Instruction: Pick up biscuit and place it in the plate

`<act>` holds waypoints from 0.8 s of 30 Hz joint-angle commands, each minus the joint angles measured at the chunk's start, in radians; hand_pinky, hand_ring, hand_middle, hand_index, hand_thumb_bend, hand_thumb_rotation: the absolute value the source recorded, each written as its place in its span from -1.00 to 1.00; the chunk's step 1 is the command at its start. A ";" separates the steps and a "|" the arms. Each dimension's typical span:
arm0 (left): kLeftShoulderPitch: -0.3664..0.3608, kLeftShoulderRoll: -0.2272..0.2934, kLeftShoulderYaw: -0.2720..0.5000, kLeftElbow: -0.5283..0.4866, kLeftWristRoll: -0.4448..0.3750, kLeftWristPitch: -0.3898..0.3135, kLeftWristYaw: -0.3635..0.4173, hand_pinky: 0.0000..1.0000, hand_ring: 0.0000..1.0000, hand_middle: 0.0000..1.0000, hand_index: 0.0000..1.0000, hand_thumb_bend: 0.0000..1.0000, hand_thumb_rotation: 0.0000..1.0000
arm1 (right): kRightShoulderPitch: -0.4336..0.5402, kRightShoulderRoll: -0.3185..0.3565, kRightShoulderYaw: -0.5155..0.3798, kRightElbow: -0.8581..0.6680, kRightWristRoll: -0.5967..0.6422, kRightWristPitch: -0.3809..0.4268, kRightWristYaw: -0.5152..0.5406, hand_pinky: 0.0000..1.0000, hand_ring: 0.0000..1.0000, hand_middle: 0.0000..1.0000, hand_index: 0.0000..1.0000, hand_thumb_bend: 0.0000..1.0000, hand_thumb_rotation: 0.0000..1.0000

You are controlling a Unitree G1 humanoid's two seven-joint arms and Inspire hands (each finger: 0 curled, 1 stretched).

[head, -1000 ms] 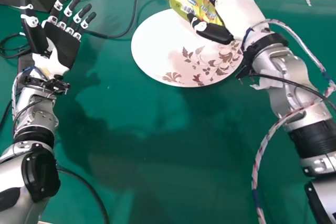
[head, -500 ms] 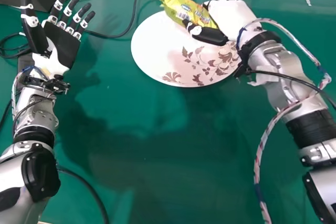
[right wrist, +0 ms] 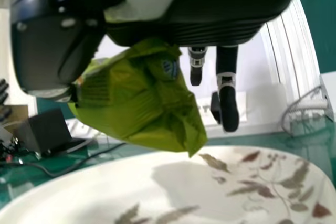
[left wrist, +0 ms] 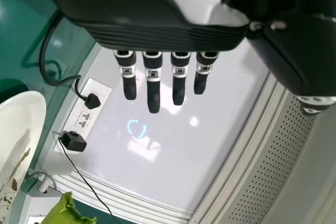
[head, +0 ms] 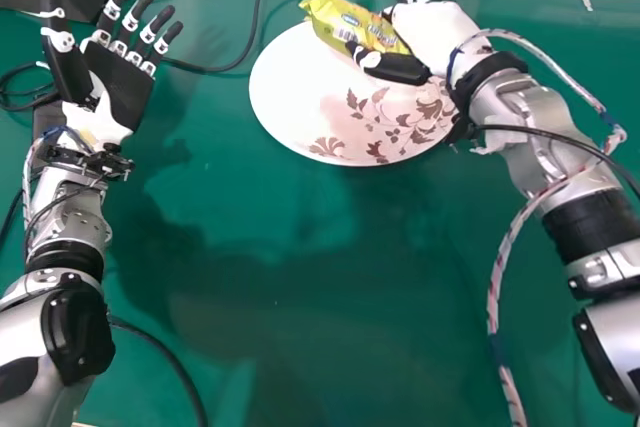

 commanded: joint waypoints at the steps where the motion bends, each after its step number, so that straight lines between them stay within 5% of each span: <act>1: -0.002 0.008 0.005 0.004 -0.002 -0.005 -0.002 0.81 0.72 0.89 1.00 0.84 -0.44 | -0.034 0.003 0.011 0.028 0.005 -0.016 -0.014 -0.45 -0.10 -0.15 0.07 0.00 -1.00; 24: -0.003 0.009 0.009 0.002 -0.012 0.006 -0.010 0.87 0.74 0.93 1.00 0.80 -0.17 | -0.122 0.020 0.078 0.240 0.006 -0.097 -0.028 -0.43 -0.10 -0.14 0.07 0.00 -1.00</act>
